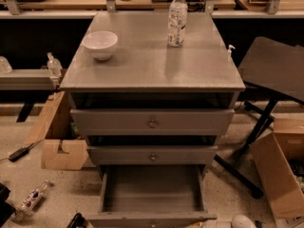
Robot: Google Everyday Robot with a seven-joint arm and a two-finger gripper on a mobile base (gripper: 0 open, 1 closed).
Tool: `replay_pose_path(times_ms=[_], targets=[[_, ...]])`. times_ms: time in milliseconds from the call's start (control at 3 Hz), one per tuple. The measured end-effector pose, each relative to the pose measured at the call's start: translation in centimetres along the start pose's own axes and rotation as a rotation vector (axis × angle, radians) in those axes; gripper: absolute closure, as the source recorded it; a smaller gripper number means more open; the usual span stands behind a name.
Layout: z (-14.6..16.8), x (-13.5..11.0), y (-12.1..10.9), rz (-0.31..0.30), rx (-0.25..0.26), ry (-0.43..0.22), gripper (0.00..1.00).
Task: Close bottom drawer
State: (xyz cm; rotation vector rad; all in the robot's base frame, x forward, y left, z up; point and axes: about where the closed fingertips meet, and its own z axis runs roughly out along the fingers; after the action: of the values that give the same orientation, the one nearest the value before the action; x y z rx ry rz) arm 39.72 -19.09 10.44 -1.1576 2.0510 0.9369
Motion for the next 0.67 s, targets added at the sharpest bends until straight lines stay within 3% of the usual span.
replay_pose_path(times_ms=[333, 667], targets=[[-0.1, 0.1, 0.1, 0.000, 0.000, 0.000, 1.00], [0.0, -2.5, -2.3, -0.044, 0.015, -0.005, 1.00]])
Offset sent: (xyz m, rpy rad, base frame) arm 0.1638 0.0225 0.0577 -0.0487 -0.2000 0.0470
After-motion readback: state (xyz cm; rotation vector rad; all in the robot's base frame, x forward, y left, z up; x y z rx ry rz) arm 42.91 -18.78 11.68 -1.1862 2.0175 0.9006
